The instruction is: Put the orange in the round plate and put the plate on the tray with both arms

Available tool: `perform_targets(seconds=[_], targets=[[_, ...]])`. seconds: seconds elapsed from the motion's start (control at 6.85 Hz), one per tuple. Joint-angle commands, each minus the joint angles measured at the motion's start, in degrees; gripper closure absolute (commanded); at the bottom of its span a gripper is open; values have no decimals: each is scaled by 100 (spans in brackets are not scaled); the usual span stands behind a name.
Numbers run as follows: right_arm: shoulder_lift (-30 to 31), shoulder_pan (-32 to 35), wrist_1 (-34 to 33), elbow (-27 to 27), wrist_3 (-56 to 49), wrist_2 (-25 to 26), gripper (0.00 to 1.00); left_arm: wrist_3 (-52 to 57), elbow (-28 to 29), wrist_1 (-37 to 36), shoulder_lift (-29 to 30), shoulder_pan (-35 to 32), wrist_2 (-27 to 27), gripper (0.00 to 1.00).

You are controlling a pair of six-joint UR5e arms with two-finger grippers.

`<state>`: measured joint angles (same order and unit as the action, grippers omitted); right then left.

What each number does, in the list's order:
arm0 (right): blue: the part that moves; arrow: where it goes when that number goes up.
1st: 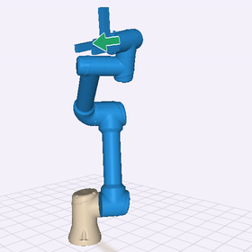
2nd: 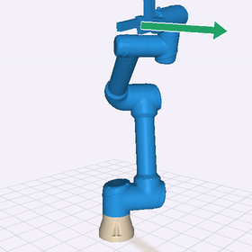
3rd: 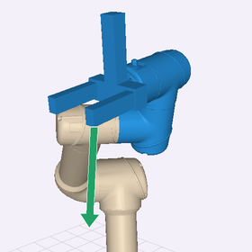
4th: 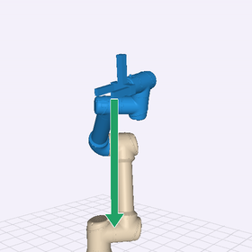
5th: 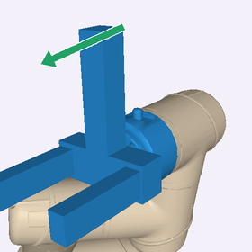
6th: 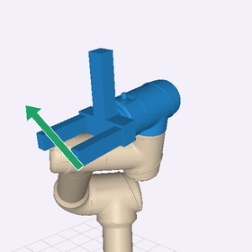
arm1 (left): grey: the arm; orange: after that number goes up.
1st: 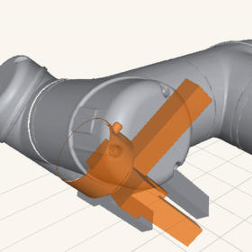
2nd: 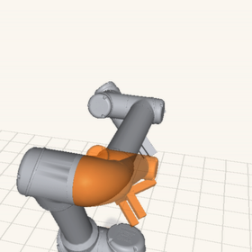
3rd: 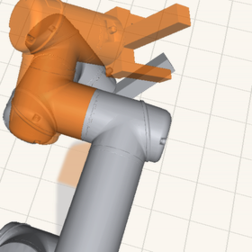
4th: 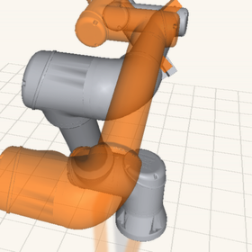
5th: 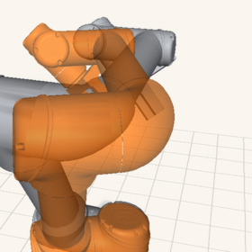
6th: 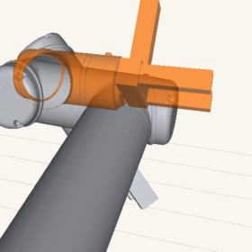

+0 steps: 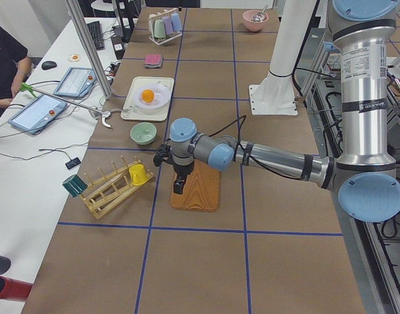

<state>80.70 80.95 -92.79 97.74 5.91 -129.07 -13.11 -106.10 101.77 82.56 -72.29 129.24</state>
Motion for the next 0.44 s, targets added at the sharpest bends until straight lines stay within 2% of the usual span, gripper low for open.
perform_targets(seconds=[0.0,0.29], targets=[[576,140,-55,43,-169,-266,0,-16,132,-34,-73,-145,31,1],[657,175,-46,44,-169,-435,0,-25,133,-34,-74,-154,31,1]])
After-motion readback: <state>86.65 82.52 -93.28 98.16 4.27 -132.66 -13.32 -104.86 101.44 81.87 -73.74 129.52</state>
